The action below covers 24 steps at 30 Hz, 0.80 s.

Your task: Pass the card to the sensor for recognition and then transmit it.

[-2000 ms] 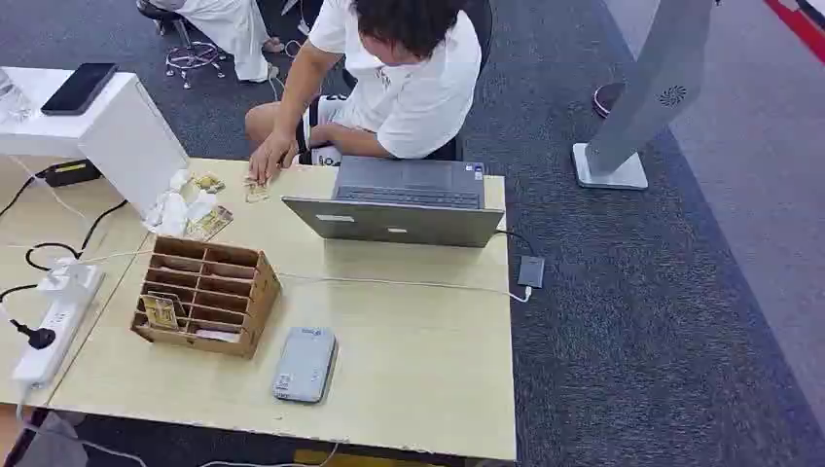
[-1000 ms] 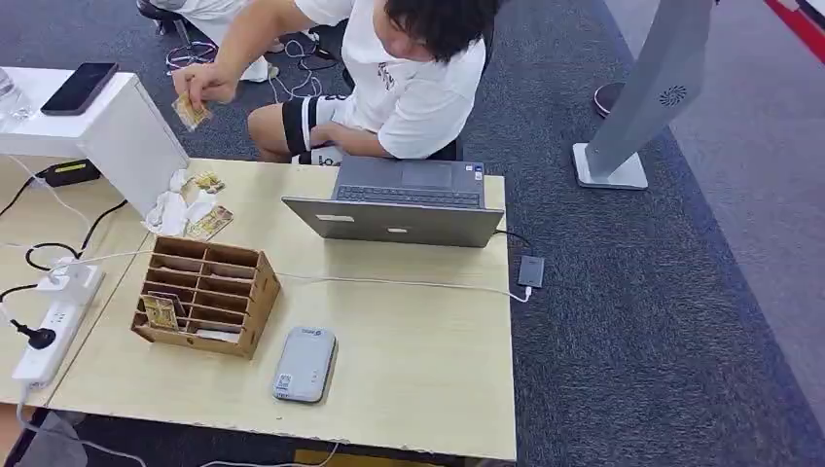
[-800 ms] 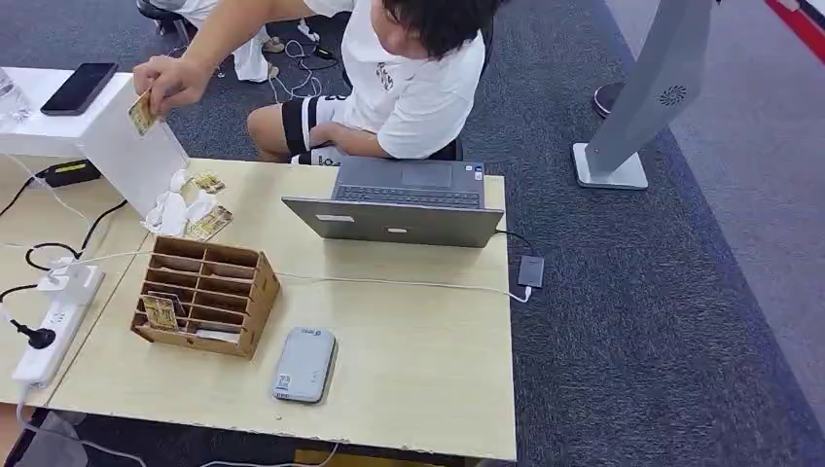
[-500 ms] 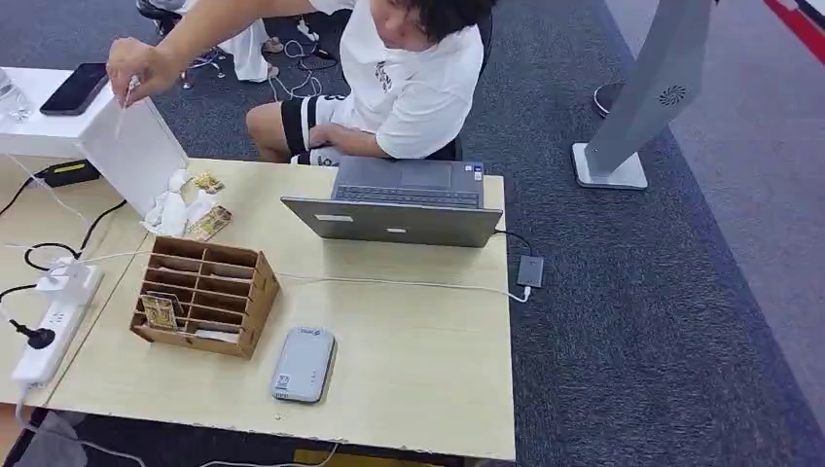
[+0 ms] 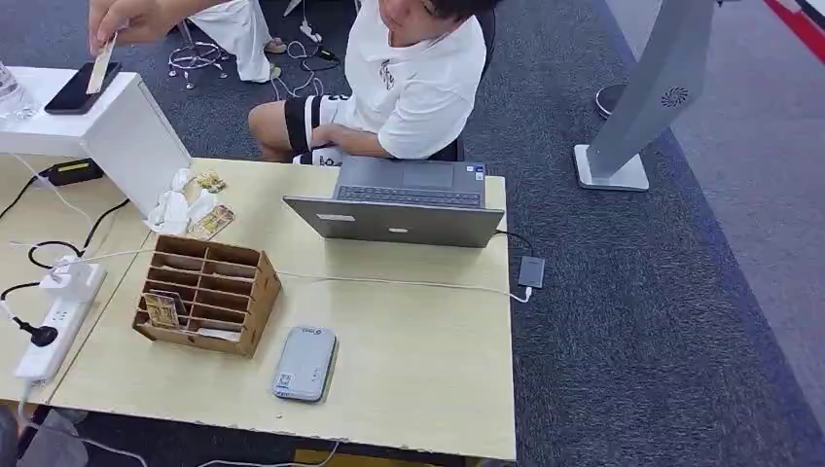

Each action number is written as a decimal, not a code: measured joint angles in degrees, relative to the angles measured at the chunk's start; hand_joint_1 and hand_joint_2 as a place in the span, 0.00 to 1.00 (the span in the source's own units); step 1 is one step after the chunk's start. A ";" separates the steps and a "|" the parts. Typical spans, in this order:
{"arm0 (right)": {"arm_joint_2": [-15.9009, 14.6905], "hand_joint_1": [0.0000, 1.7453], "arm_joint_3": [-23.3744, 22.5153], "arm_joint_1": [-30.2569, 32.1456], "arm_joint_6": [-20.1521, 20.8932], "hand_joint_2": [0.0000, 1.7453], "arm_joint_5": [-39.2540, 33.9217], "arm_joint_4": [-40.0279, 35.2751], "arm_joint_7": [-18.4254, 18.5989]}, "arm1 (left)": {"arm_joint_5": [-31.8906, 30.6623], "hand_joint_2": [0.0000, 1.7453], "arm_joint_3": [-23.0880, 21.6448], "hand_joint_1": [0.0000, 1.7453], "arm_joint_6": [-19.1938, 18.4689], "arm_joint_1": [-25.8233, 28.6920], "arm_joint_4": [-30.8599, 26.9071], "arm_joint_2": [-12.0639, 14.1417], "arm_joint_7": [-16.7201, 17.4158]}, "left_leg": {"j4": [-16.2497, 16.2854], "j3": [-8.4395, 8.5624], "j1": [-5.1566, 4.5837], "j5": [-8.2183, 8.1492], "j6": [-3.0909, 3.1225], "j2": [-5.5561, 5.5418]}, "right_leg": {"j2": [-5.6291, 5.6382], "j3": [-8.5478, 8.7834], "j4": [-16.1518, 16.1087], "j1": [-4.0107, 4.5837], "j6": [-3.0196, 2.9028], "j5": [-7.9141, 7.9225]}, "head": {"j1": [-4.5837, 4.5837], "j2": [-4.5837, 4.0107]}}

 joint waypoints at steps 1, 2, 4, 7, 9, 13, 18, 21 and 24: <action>0.02 0.00 -0.02 0.00 0.00 1.00 0.18 0.00 -0.02 | 0.00 1.00 -0.79 0.00 0.02 0.62 -1.81 -0.11 -1.29 | 0.00 0.00 0.02 0.03 -0.05 0.00 | 0.00 -0.01 0.01 0.01 -0.01 0.00 | -0.02 0.00; 0.04 0.00 -0.04 0.01 0.02 1.00 0.33 0.00 -0.04 | -0.11 1.00 -1.66 0.00 0.40 1.32 -4.00 -0.28 -2.27 | 0.00 0.00 0.03 0.03 -0.05 0.00 | 0.00 -0.02 0.01 0.02 -0.01 -0.01 | 0.00 0.00; 0.04 0.00 -0.09 0.01 0.13 1.00 0.50 0.00 -0.06 | -1.65 1.00 -3.27 0.00 1.88 2.16 -8.81 -0.44 -2.88 | 0.00 -0.01 0.03 0.03 -0.06 0.00 | 0.00 -0.02 0.02 0.02 -0.02 -0.01 | 0.00 0.00; 0.04 0.00 -0.15 -0.01 0.42 1.00 1.31 0.00 0.26 | -8.01 1.00 -4.65 0.00 3.70 2.19 -16.11 -0.50 -3.23 | 0.00 0.00 0.03 0.03 -0.06 0.01 | 0.00 -0.10 0.02 0.02 -0.02 -0.01 | -0.02 0.00; 0.04 0.00 -0.15 -0.05 0.80 1.00 2.35 0.00 0.57 | -17.03 1.00 -6.52 0.00 10.24 2.16 -19.88 0.75 -3.32 | 0.00 0.06 0.02 0.03 -0.06 0.01 | 0.01 -0.11 0.00 0.01 -0.02 -0.02 | 0.00 0.00; 0.04 0.00 0.26 -0.53 2.27 1.00 4.96 -0.07 1.20 | -52.06 1.00 -17.10 0.00 31.04 -1.33 -16.99 13.02 9.76 | -0.01 0.09 0.03 0.16 -0.12 -0.20 | -0.15 -0.20 0.03 0.03 -0.06 -0.05 | -0.11 0.00; 0.04 0.00 1.51 -2.50 4.94 1.00 7.39 -0.48 1.90 | -82.87 1.00 -30.43 0.00 16.75 -25.14 5.39 28.04 35.85 | -0.02 -0.20 0.10 0.83 -0.46 -0.63 | -0.67 -0.52 0.26 0.07 -0.46 0.45 | -0.09 0.02; 0.42 0.00 2.05 -2.95 5.60 1.00 7.54 -0.61 2.21 | -85.07 1.00 -37.73 0.00 15.47 -36.05 16.79 31.41 38.28 | -0.03 -0.43 0.11 1.09 -0.48 -0.09 | -0.12 -0.61 0.34 0.07 -0.39 0.89 | -0.11 0.00; 0.74 0.00 2.23 -2.83 5.57 1.00 7.50 -0.61 2.14 | -84.78 1.00 -42.01 0.00 15.04 -40.72 22.22 34.32 40.00 | -0.01 -0.57 0.05 1.08 -0.48 0.58 | 0.54 -1.03 0.34 0.02 -0.42 1.09 | -0.22 0.00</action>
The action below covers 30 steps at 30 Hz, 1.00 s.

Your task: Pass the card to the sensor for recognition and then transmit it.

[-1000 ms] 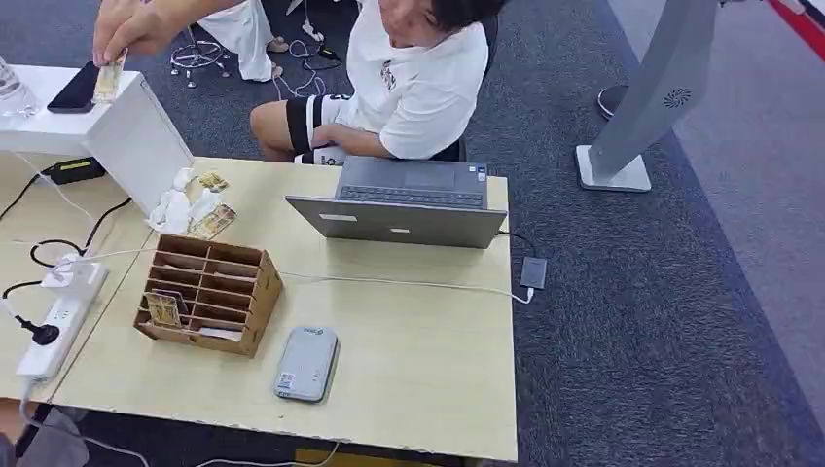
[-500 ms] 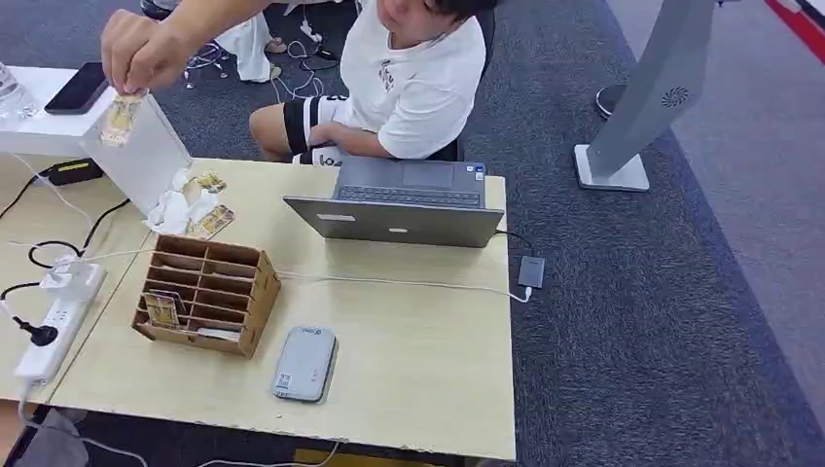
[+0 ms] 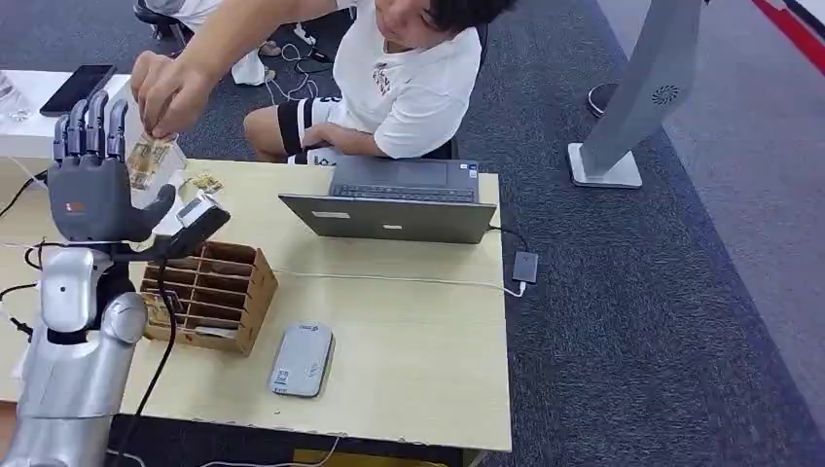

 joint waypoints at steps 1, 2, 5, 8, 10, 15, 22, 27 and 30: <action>0.00 0.00 0.13 0.01 0.02 1.00 0.00 0.00 -0.04 | 0.09 1.00 -1.49 0.00 -0.89 -1.73 2.06 0.52 0.58 | 0.04 -0.05 0.00 0.00 0.00 -0.01 | 0.00 -0.07 -0.04 0.00 0.04 0.03 | 0.07 0.02; 0.00 0.00 0.20 -0.01 0.04 1.00 0.00 0.00 -0.04 | 0.07 1.00 -2.62 0.00 -1.51 -3.49 3.67 0.81 0.96 | 0.05 -0.12 0.01 0.01 0.01 -0.06 | -0.04 -0.09 -0.05 0.01 0.05 0.02 | 0.02 0.00; 0.00 0.00 0.35 -0.02 0.20 1.00 0.00 0.00 0.00 | -0.66 1.00 -6.53 0.00 -2.25 -8.93 9.57 0.98 2.05 | 0.05 -0.25 0.00 0.07 0.11 -0.28 | -0.27 -0.09 -0.06 0.01 0.05 0.02 | 0.04 0.00; 0.00 0.00 0.39 0.02 0.65 1.00 0.04 0.02 0.24 | -1.07 1.00 -8.52 0.00 -1.90 -11.51 13.54 0.96 2.45 | 0.04 -0.25 0.00 0.07 0.11 -0.18 | -0.21 -0.13 -0.06 0.01 0.05 0.02 | 0.04 0.00; 0.00 0.00 0.46 0.15 0.79 1.00 0.09 0.02 0.33 | -0.96 1.00 -9.61 0.00 -1.44 -12.46 15.25 0.87 2.60 | 0.04 -0.27 0.00 0.07 0.11 -0.18 | -0.21 -0.15 -0.06 0.01 0.05 0.02 | 0.07 0.00; 0.00 0.00 0.90 0.26 0.74 1.00 0.20 0.02 0.33 | 0.69 1.00 -10.79 1.00 -0.33 -12.75 17.89 0.81 2.75 | 0.03 -0.27 0.01 0.07 0.11 -0.16 | -0.19 -0.15 -0.05 0.02 0.05 0.02 | 0.04 0.00; 0.00 0.00 1.03 0.45 0.28 1.00 0.48 0.02 0.24 | 3.02 1.00 -10.84 1.00 -0.30 -12.61 19.49 0.87 1.77 | 0.03 -0.30 0.01 0.07 0.11 -0.16 | -0.19 -0.16 -0.05 0.02 0.05 0.02 | 0.07 0.02; 0.00 0.00 1.09 0.44 0.28 1.00 0.85 0.02 0.35 | 3.48 1.00 -10.84 1.00 -0.41 -12.35 19.75 0.92 1.70 | 0.03 -0.30 0.01 0.07 0.11 -0.17 | -0.19 -0.16 -0.06 0.02 0.05 0.02 | 0.04 0.02; 0.00 0.00 1.11 0.42 0.28 1.00 0.94 0.02 0.44 | 3.85 1.00 -10.84 1.00 -0.41 -12.22 19.75 0.92 1.59 | 0.03 -0.30 0.01 0.07 0.11 -0.17 | -0.20 -0.16 -0.06 0.02 0.05 0.02 | 0.04 0.00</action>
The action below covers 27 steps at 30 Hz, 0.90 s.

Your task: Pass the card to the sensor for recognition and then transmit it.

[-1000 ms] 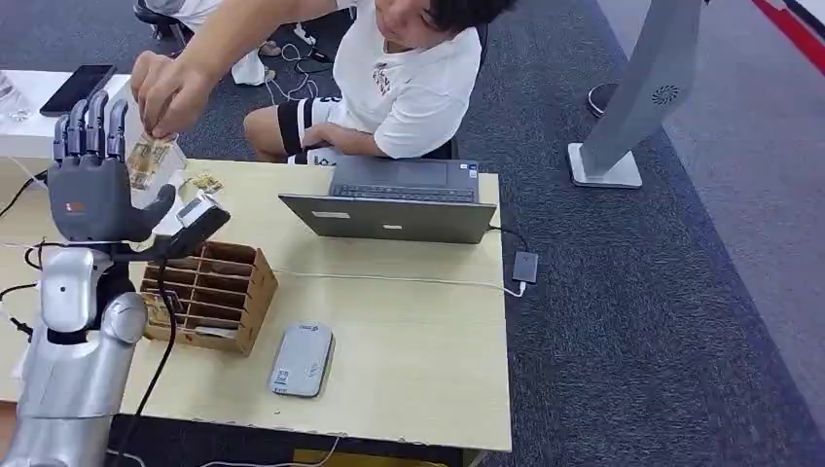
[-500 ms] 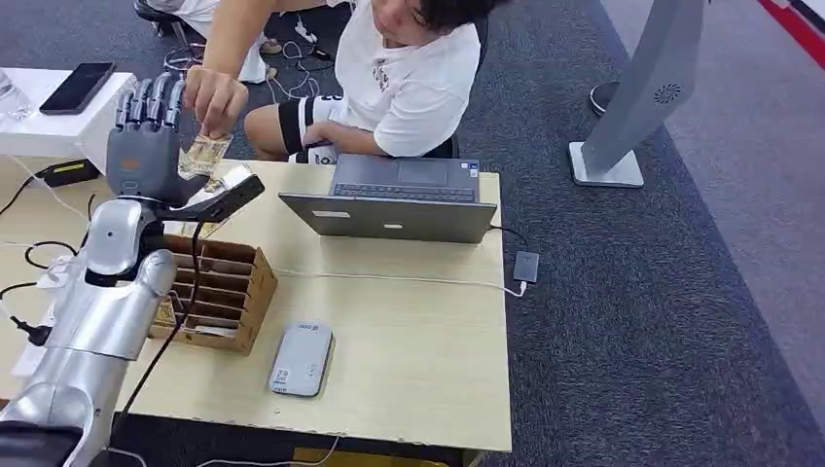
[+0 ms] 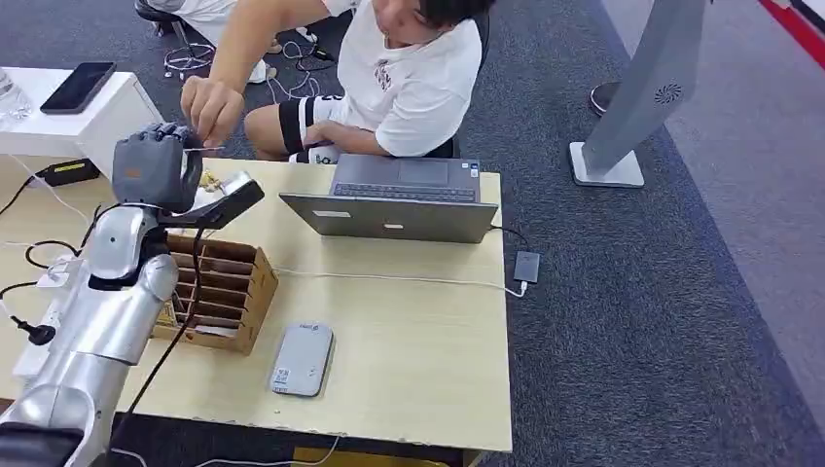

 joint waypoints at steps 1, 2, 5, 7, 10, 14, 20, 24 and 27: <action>0.00 0.00 0.02 0.00 0.00 1.00 0.00 0.00 0.00 | 0.07 1.00 0.00 1.00 -0.02 0.06 0.00 0.00 0.00 | 0.00 0.00 0.00 0.00 0.00 0.00 | 0.00 0.00 0.00 0.00 0.00 0.00 | 0.00 0.00; 0.00 0.00 0.02 0.00 0.00 1.00 0.00 0.00 0.00 | 0.11 1.00 0.00 1.00 -0.02 0.17 0.00 0.00 0.00 | 0.00 0.00 0.00 0.00 0.00 0.00 | 0.00 0.00 0.00 0.00 0.00 0.00 | 0.00 0.02; 0.00 0.00 0.04 0.00 -0.02 1.00 0.00 0.00 0.00 | 0.20 1.00 -0.02 1.00 -0.02 0.33 0.00 0.00 0.00 | 0.00 0.00 0.00 0.00 0.00 0.00 | 0.00 -0.01 0.00 0.00 0.00 0.00 | 0.00 0.02; 0.00 0.00 0.07 0.00 -0.02 1.00 0.00 0.00 0.00 | 0.24 1.00 0.00 1.00 -0.02 0.37 0.00 0.00 0.00 | 0.00 0.00 0.00 0.00 0.00 -0.01 | 0.00 0.00 0.00 0.00 0.00 0.00 | 0.00 0.02; 0.00 0.00 0.07 0.00 -0.02 1.00 0.00 0.00 0.00 | 0.24 1.00 0.00 1.00 -0.02 0.39 0.00 0.00 0.00 | 0.00 0.00 0.00 0.00 0.00 -0.01 | 0.00 0.00 0.00 0.00 0.00 0.00 | 0.00 0.02; 0.00 0.00 0.07 0.01 -0.04 1.00 0.02 0.00 -0.07 | 0.35 1.00 0.00 1.00 -0.02 0.44 0.00 0.02 0.00 | 0.00 -0.01 0.00 0.00 0.00 -0.01 | 0.00 0.00 0.00 0.00 0.00 0.00 | 0.00 0.00; 0.00 0.00 0.07 0.07 -0.35 1.00 0.02 0.00 -0.18 | 4.64 1.00 0.00 1.00 -0.79 1.40 -0.18 0.07 -2.67 | 0.00 0.00 0.00 0.00 0.00 0.00 | 0.00 0.00 0.00 0.00 0.00 0.00 | 0.00 0.00; 0.02 0.00 0.07 0.39 -1.27 1.00 -1.07 0.00 -0.46 | 7.12 1.00 -0.79 1.00 -0.87 6.95 -8.08 -0.42 -5.88 | 0.00 -0.03 -0.01 -0.02 0.00 0.02 | 0.03 -0.05 -0.02 -0.01 0.04 -0.04 | 0.02 0.00; 0.22 0.00 -0.04 0.55 -2.21 1.00 -1.77 0.04 -0.66 | 5.02 1.00 -4.36 1.00 -1.25 12.42 -18.55 -0.81 -5.29 | 0.00 -0.06 -0.04 -0.11 0.06 0.03 | 0.02 -0.05 -0.04 -0.03 0.06 -0.06 | 0.02 0.02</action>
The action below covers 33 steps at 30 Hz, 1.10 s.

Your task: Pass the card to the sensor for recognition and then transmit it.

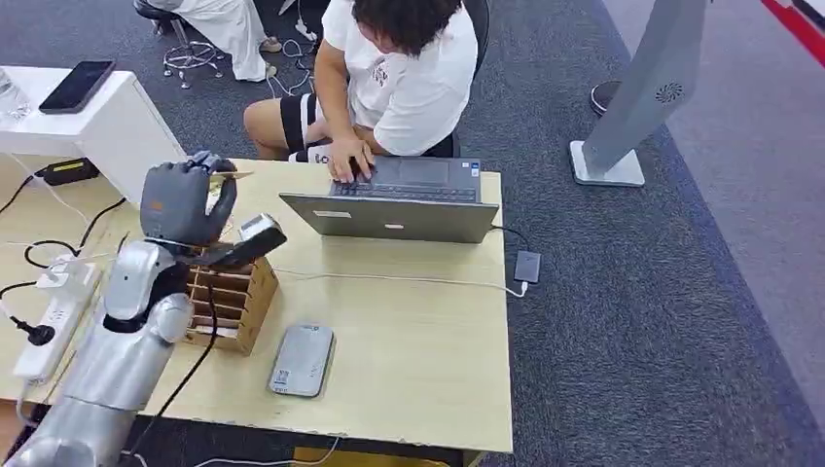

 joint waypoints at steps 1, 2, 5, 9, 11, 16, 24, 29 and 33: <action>0.04 0.00 -0.13 0.11 -0.37 1.00 -0.33 0.00 -0.11 | -0.22 1.00 -1.56 1.00 -0.71 1.79 -3.29 -0.02 0.63 | 0.00 0.00 -0.02 -0.03 0.05 0.01 | 0.00 0.00 -0.01 -0.01 0.01 -0.01 | -0.04 0.00; 0.15 0.00 -0.26 0.21 -0.44 1.00 -0.37 0.00 -0.15 | -0.22 1.00 -2.77 1.00 -1.40 3.21 -5.66 -0.07 0.98 | 0.00 -0.01 -0.02 -0.04 0.06 0.00 | 0.00 0.00 -0.02 -0.02 0.07 -0.05 | -0.02 0.00; 0.31 0.00 -0.61 0.27 -0.48 1.00 -0.39 0.00 -0.13 | -0.79 1.00 -6.47 1.00 -4.07 7.21 -11.47 0.22 2.58 | 0.00 -0.01 -0.03 -0.05 0.06 0.00 | 0.00 0.00 -0.02 -0.03 0.12 -0.08 | 0.00 -0.02; 0.50 0.00 -1.14 0.33 -0.85 1.00 -0.39 0.00 -0.04 | -1.18 1.00 -9.59 1.00 -4.98 10.98 -14.74 1.03 3.04 | -0.01 -0.01 -0.02 -0.04 0.06 -0.01 | -0.01 -0.01 0.00 -0.01 0.11 -0.08 | -0.02 -0.02; 0.55 0.00 -1.38 0.33 -0.98 1.00 -0.41 0.00 0.04 | -1.42 1.00 -10.22 1.00 -5.44 12.03 -15.90 1.42 3.50 | -0.01 0.00 -0.01 -0.04 0.06 -0.02 | -0.02 0.00 0.00 -0.01 0.11 -0.08 | -0.02 0.00; 0.66 0.00 -1.57 0.40 -1.27 1.00 -0.37 0.00 0.09 | -3.69 1.00 -11.14 1.00 -11.65 13.74 -16.40 2.95 6.60 | -0.02 0.00 -0.01 -0.03 0.05 -0.01 | -0.02 0.01 0.01 -0.01 0.11 -0.08 | -0.02 -0.02; 0.74 0.00 -2.31 0.47 -1.44 1.00 -0.52 0.00 0.35 | -9.20 1.00 -11.56 1.00 -13.92 20.82 -15.72 7.84 8.91 | -0.03 0.00 -0.01 -0.09 0.00 0.01 | -0.01 -0.02 0.01 -0.01 0.03 -0.19 | -0.02 0.00; 0.83 0.00 -2.80 0.46 -1.44 1.00 -0.52 0.00 0.39 | -9.77 1.00 -11.60 1.00 -13.90 23.89 -15.83 9.53 9.07 | -0.03 -0.02 -0.01 -0.11 0.03 -0.05 | -0.09 0.01 0.00 -0.01 0.04 -0.20 | -0.02 -0.02; 0.85 0.00 -2.84 0.49 -1.44 1.00 -0.35 0.00 0.39 | -10.40 1.00 -11.60 1.00 -14.27 26.10 -16.27 10.43 9.72 | -0.03 0.00 -0.01 -0.11 0.03 -0.03 | -0.06 0.02 0.01 -0.01 0.04 -0.20 | -0.02 0.00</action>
